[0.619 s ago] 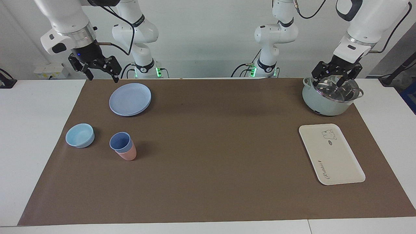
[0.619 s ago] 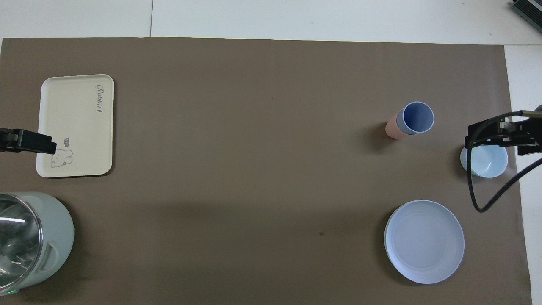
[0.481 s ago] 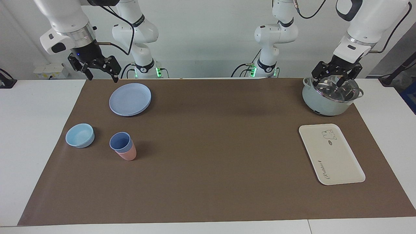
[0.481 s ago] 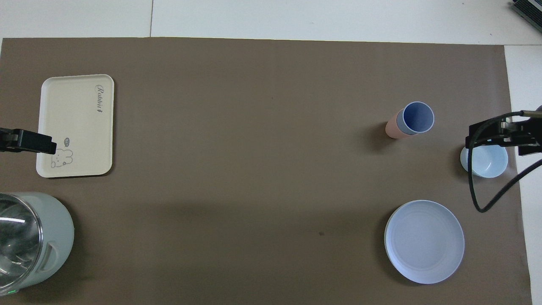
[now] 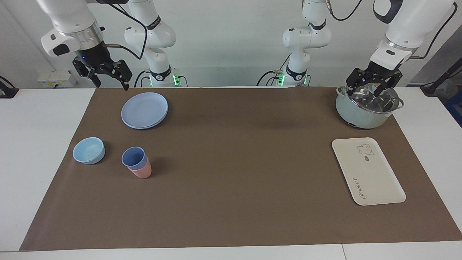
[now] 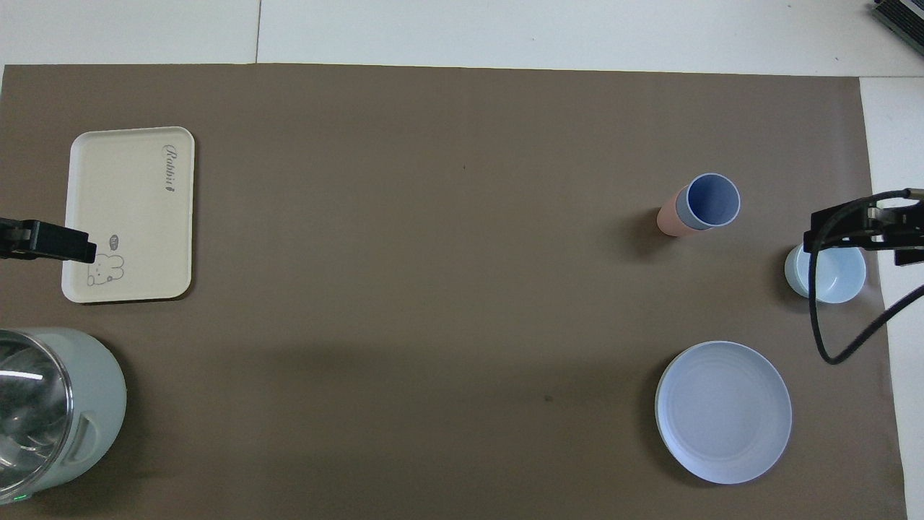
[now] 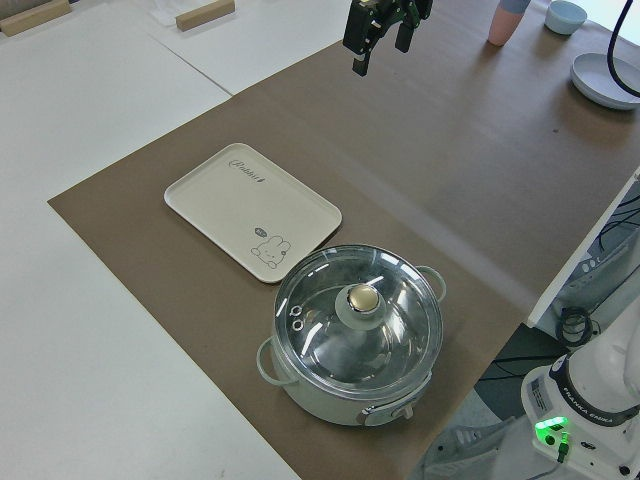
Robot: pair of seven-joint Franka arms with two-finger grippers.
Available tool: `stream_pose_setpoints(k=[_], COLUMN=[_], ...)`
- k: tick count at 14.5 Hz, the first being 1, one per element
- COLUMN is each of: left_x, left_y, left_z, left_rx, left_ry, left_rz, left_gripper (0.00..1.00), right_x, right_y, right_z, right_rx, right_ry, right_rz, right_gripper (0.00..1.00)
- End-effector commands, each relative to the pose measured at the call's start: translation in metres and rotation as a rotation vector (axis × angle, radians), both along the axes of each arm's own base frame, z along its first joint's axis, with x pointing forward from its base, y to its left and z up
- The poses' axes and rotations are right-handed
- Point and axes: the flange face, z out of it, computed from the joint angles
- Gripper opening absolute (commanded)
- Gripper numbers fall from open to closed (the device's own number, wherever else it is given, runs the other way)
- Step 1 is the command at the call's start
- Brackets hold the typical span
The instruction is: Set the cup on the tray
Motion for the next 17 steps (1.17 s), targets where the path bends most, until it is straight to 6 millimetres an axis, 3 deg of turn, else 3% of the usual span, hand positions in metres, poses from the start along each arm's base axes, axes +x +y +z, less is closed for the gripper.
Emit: stream_pose_setpoints(k=[1,3,8,11,14,17], left_x=[-0.010,-0.010,-0.010,-0.010,-0.010,-0.010], left_y=[0.003,0.003,0.003,0.003,0.003,0.003], left_z=[0.001,0.001,0.001,0.001,0.001,0.001], left_rx=[-0.007,-0.007,-0.007,-0.007,-0.007,-0.007], left_ry=[0.003,0.003,0.003,0.003,0.003,0.003], left_rz=[-0.008,-0.008,-0.008,-0.008,-0.008,-0.008], left_gripper=[1.00,1.00,1.00,1.00,1.00,1.00], right_x=[0.008,0.021,0.095,0.133,0.160,0.175], right_y=[-0.012,-0.042,-0.084,-0.121,-0.127,-0.137], right_z=[-0.003,-0.020,-0.068,-0.112,-0.157,-0.206], right_rx=[0.019,0.015,-0.002,0.132,0.243,0.302], right_ry=[-0.011,0.002,0.025,0.079,0.097,0.155], right_rz=[-0.087,-0.243,-0.593,-0.796,-0.968,-1.039], right_gripper=[0.98,0.96,0.95,0.95,0.95,0.95])
